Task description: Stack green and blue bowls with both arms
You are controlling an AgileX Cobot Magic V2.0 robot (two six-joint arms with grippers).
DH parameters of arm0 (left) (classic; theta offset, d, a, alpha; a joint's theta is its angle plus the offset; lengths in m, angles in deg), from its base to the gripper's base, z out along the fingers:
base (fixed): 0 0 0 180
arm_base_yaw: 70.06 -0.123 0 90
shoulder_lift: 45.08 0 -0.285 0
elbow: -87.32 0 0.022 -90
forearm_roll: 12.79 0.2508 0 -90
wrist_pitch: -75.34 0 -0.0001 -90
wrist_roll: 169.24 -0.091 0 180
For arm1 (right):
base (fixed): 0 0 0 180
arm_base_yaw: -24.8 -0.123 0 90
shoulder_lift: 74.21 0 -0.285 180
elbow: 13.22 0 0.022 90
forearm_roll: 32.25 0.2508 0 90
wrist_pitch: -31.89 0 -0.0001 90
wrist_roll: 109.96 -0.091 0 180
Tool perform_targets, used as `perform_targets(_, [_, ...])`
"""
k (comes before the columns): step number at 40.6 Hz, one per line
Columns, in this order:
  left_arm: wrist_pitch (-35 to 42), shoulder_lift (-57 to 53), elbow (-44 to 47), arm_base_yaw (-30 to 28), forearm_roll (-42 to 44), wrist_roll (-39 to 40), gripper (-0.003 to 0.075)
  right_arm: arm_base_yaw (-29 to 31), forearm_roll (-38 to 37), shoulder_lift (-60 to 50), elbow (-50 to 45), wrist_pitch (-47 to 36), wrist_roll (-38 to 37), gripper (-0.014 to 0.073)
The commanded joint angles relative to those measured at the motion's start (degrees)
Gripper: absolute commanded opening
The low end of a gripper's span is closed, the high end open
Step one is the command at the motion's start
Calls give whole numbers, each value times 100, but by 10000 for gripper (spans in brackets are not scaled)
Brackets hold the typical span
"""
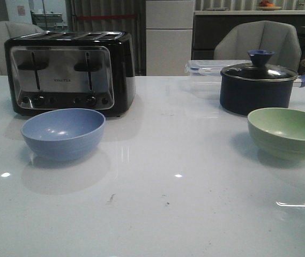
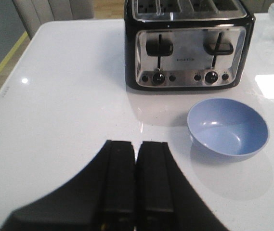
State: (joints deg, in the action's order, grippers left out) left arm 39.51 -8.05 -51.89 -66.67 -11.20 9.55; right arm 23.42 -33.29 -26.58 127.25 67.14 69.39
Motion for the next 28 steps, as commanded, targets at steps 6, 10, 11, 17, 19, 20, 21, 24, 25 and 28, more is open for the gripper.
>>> perform_targets(6, [430,504,-181,39,-82,65,121,5,-74,728,173,-213,9,150])
perform_targets(10, [453,667,-181,39,-82,65,257,5,-74,1026,173,-178,9,350])
perform_targets(11, [453,705,-181,39,-82,65,298,5,-74,1114,181,-184,9,409])
perform_targets(17, [487,861,-181,39,-82,65,514,5,-62,1597,200,-295,9,554])
perform_targets(19, [487,915,-181,39,-82,65,524,11,-62,1755,237,-350,5,551])
perform_targets(20, [487,931,-181,39,-82,65,518,36,-47,1871,272,-366,5,552])
perform_targets(21, [487,961,-181,39,-82,65,515,81,-6,1967,337,-366,5,552])
perform_targets(24, [487,1017,-181,39,-82,65,503,265,156,2304,559,-311,5,552])
perform_targets(25, [487,1025,-181,39,-82,65,498,329,214,2447,643,-269,5,552])
perform_targets(28, [487,1079,-181,39,-82,65,479,496,340,2816,934,-120,10,552])
